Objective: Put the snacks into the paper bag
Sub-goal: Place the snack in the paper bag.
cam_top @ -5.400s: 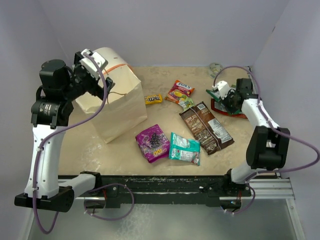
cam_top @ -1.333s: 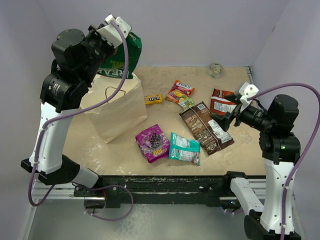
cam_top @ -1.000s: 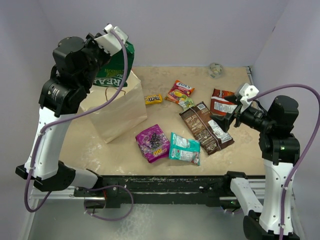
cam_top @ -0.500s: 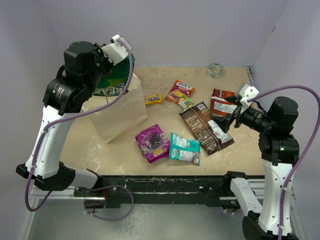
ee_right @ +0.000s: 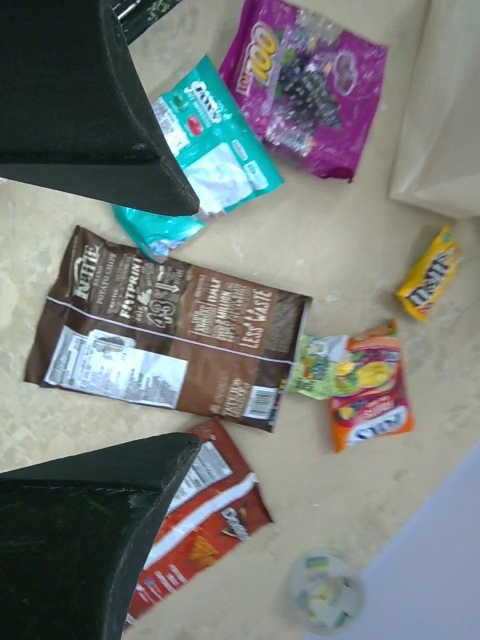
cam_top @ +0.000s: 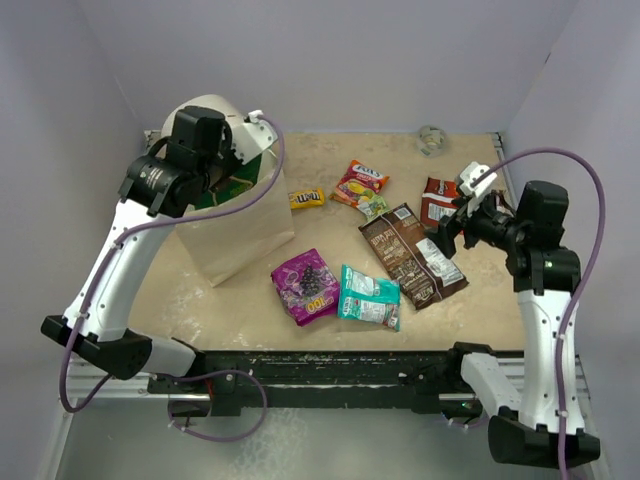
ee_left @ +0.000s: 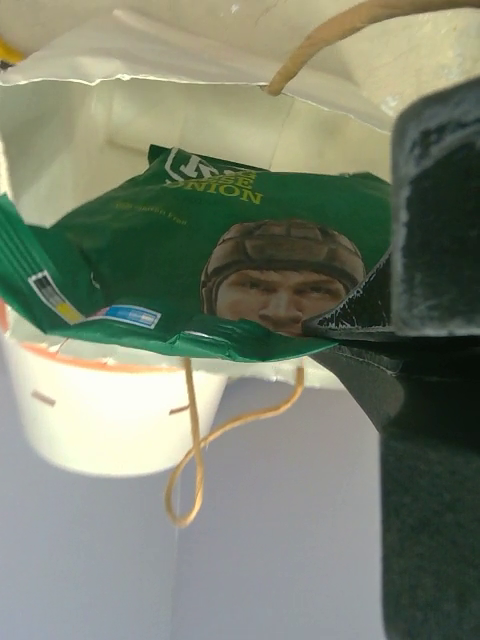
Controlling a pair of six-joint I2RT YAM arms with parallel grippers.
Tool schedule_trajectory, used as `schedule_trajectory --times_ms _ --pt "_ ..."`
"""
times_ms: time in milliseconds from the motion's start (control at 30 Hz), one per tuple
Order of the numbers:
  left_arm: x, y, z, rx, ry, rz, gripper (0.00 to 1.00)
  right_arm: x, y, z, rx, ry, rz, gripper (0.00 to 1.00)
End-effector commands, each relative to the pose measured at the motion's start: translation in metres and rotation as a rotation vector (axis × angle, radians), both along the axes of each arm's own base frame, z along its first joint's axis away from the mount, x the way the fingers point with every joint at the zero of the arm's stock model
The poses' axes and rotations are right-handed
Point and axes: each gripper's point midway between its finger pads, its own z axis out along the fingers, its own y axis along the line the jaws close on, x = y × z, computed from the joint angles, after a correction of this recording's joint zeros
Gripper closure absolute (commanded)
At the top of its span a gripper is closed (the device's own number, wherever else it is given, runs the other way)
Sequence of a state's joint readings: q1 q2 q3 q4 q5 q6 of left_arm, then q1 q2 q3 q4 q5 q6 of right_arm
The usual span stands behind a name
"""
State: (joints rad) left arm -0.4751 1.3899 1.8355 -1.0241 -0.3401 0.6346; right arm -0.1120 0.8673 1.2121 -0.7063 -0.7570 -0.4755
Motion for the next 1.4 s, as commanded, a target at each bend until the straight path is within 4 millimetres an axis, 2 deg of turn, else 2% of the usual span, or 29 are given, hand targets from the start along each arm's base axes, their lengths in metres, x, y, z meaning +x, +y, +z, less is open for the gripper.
schedule_trajectory --times_ms 0,100,267,400,467,633,733,867,1033,1367 --pt "-0.003 0.0 -0.011 -0.112 0.055 -0.009 1.0 0.011 -0.016 -0.026 -0.073 0.042 -0.059 0.1" --pt "-0.006 0.001 -0.027 -0.148 0.122 -0.011 1.0 0.02 -0.023 -0.047 -0.092 0.08 -0.086 0.11" --pt "-0.013 -0.002 -0.043 -0.198 0.185 -0.045 1.0 0.033 -0.033 -0.082 -0.133 0.152 -0.114 0.13" --pt "-0.016 -0.006 -0.052 -0.215 0.219 -0.078 1.0 0.039 -0.035 -0.097 -0.139 0.173 -0.117 0.13" --pt "-0.015 -0.008 -0.055 -0.223 0.232 -0.089 1.0 0.039 -0.036 -0.114 -0.144 0.204 -0.115 0.13" --pt "-0.016 -0.016 -0.062 -0.244 0.262 -0.137 1.0 0.04 -0.037 -0.131 -0.148 0.236 -0.116 0.14" --pt "-0.017 -0.02 -0.055 -0.251 0.253 -0.169 1.0 0.039 -0.036 -0.135 -0.149 0.246 -0.111 0.14" --pt "-0.017 -0.022 -0.032 -0.232 0.201 -0.22 1.0 0.039 -0.036 -0.135 -0.151 0.243 -0.109 0.14" --pt "-0.017 -0.011 -0.006 -0.151 0.126 -0.241 1.0 0.038 -0.035 -0.136 -0.148 0.246 -0.109 0.14" --pt "-0.019 0.001 0.023 -0.073 0.04 -0.244 1.0 0.041 -0.034 -0.14 -0.142 0.257 -0.106 0.14"
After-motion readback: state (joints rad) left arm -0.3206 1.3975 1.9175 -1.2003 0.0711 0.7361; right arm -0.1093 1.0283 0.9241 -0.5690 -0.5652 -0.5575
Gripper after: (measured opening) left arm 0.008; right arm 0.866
